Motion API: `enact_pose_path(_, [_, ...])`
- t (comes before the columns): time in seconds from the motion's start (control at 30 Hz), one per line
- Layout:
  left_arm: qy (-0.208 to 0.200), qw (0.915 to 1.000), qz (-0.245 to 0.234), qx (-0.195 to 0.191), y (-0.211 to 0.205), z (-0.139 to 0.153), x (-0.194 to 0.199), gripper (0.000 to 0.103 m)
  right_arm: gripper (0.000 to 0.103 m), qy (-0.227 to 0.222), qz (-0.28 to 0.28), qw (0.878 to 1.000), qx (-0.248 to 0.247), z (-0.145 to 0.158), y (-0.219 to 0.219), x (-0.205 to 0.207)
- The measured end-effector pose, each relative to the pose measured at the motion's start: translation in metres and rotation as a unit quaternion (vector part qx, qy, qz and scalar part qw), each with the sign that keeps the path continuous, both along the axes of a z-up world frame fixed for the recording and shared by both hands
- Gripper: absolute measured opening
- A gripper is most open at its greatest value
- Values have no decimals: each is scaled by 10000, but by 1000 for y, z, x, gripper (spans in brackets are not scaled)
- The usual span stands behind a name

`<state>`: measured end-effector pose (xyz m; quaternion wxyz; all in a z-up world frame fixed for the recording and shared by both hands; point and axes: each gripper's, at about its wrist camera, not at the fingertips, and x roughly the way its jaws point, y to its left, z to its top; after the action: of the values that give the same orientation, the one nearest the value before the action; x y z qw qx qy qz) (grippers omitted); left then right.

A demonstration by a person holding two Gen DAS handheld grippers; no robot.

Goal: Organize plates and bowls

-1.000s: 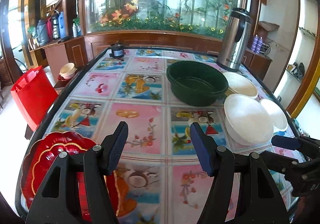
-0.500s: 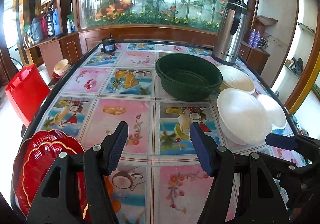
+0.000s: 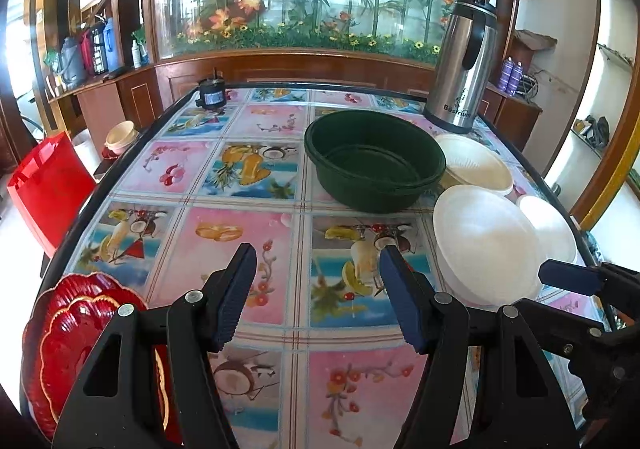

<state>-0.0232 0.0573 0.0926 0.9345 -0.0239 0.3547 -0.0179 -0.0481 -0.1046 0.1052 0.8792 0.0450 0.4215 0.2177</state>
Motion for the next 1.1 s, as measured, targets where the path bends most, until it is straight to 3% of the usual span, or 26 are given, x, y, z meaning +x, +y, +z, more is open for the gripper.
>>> enact_pose_path(0.67, [-41, 9999, 110, 41, -8, 16, 51, 65, 81, -8, -241, 9997, 6, 6, -27, 48])
enact_pose_path(1.1, [382, 9987, 209, -248, -8, 3, 95, 65, 81, 69, -234, 9996, -152, 11, -31, 84])
